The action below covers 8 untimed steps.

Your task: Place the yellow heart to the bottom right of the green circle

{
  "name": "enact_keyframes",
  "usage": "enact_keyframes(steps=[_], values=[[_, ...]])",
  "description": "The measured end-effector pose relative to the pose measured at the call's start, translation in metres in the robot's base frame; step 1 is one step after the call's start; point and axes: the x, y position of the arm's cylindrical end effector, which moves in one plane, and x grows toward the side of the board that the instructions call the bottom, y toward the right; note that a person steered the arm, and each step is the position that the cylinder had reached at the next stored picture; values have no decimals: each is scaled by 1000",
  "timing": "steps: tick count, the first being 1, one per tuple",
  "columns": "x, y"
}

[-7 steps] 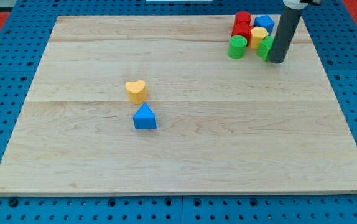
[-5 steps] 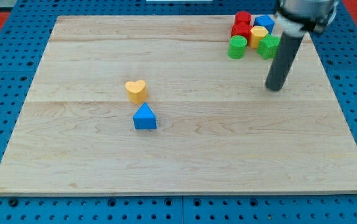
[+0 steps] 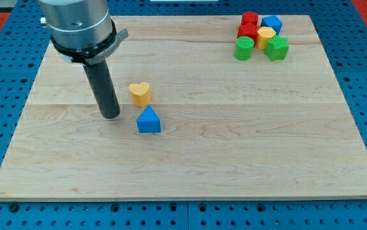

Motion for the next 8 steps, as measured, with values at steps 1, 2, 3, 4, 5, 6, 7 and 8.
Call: enact_keyframes(steps=[1, 2, 3, 4, 5, 6, 7, 8], values=[[-13, 0], [-30, 28], [-75, 65], [-95, 120], [-70, 125], [-66, 117], [-52, 139], [-48, 156]])
